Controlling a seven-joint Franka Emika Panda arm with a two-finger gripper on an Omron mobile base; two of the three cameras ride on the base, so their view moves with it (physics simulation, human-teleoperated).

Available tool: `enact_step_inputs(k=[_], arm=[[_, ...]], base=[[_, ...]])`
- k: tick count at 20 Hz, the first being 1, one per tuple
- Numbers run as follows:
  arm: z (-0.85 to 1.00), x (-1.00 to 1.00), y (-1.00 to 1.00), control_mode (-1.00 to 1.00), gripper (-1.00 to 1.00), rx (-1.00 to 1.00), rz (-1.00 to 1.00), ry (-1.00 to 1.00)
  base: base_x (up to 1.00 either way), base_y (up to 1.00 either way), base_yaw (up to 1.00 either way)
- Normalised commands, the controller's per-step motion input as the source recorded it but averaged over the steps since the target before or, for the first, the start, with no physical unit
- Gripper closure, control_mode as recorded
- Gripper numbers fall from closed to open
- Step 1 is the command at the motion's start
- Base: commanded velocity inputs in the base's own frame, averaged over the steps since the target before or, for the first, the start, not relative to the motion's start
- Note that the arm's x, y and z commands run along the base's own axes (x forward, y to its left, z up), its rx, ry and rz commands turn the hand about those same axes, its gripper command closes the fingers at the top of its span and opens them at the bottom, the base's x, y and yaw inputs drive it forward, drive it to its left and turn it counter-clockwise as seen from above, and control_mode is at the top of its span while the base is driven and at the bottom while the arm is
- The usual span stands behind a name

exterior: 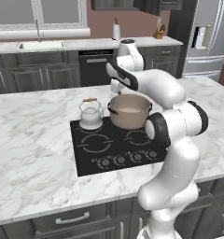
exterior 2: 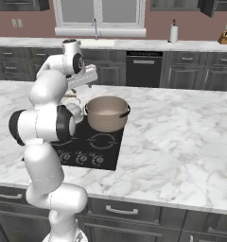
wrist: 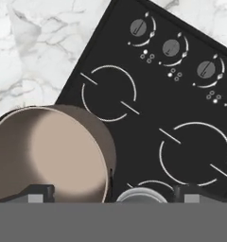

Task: Pick the kettle from the cabinet and place it on a stove burner. Then pick the pot from the counter and place it on another stove burner. Finally, turn both burners on.

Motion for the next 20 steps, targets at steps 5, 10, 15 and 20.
enact_step_inputs(k=[5, 10, 15, 20], arm=[[0.34, -0.81, -0.19, -1.00, -1.00, 0.00, -0.01, -0.04], [0.12, -0.87, -0.13, -1.00, -1.00, 0.00, -0.05, -0.03], [0.00, -0.85, -0.09, -1.00, -1.00, 0.00, -0.04, -0.06], [-0.01, -0.81, -0.05, -1.00, -1.00, 0.05, -0.02, -0.04]], base=[[0.00, 0.00, 0.00], [0.00, 0.00, 0.00], [0.00, 0.00, 0.00], [0.00, 0.00, 0.00]])
